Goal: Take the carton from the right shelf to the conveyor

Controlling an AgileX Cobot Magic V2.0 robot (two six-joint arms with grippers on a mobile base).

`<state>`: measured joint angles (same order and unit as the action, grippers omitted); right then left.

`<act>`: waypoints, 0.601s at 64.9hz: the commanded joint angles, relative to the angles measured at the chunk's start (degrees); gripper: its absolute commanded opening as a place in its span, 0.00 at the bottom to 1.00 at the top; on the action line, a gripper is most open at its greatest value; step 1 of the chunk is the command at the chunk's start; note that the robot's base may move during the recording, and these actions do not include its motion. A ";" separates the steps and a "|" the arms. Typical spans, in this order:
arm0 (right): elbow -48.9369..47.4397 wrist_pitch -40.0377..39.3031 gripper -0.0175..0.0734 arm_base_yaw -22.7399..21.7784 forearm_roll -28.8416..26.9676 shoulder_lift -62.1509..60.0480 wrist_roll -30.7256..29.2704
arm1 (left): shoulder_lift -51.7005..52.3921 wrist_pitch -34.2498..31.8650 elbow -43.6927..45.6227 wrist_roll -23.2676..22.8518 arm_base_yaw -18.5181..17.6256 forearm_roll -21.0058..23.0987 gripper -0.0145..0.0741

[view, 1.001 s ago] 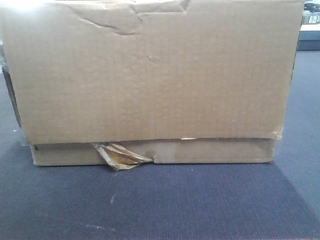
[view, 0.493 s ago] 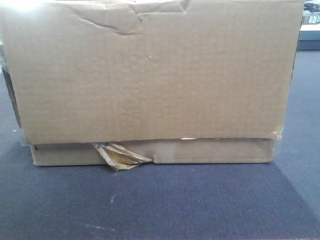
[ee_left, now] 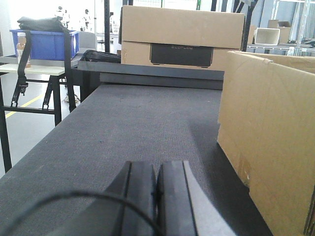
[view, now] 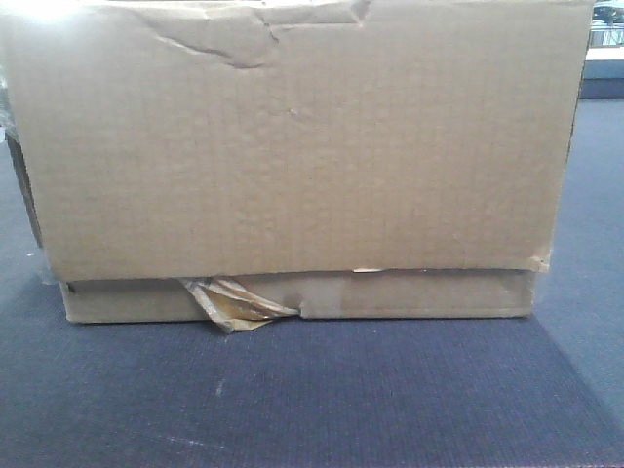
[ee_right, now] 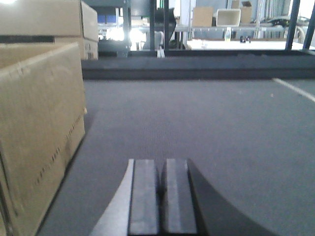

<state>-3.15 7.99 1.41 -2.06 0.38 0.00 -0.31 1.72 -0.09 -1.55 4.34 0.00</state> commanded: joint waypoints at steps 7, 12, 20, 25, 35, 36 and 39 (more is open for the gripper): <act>3.15 -5.01 0.12 -0.34 -1.40 -0.38 -0.57 | 0.31 -1.23 0.09 0.13 0.05 0.39 0.15; 3.15 -4.33 0.12 -0.34 -1.40 -0.38 -0.57 | 0.31 -1.23 0.09 0.13 0.05 0.39 0.15; 3.15 -4.33 0.12 -0.34 -1.40 -0.38 -0.57 | 0.31 -1.23 0.09 0.13 0.05 0.39 0.15; 3.15 -4.33 0.12 -0.34 -1.40 -0.38 -0.57 | 0.31 -1.23 0.09 0.13 0.05 0.39 0.15; 3.15 -4.46 0.12 -0.34 -1.40 -0.38 -0.57 | 0.31 -1.23 0.09 0.13 0.05 0.39 0.15; 3.15 -4.46 0.12 -0.34 -1.40 -0.38 -0.57 | 0.31 -1.23 0.09 0.13 0.05 0.39 0.15; 3.15 -4.46 0.12 -0.34 -1.40 -0.38 -0.57 | 0.31 -1.23 0.09 0.13 0.05 0.39 0.15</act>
<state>0.01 5.14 1.41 -3.44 0.38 0.00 -0.31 1.50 -0.09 -1.55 4.34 0.00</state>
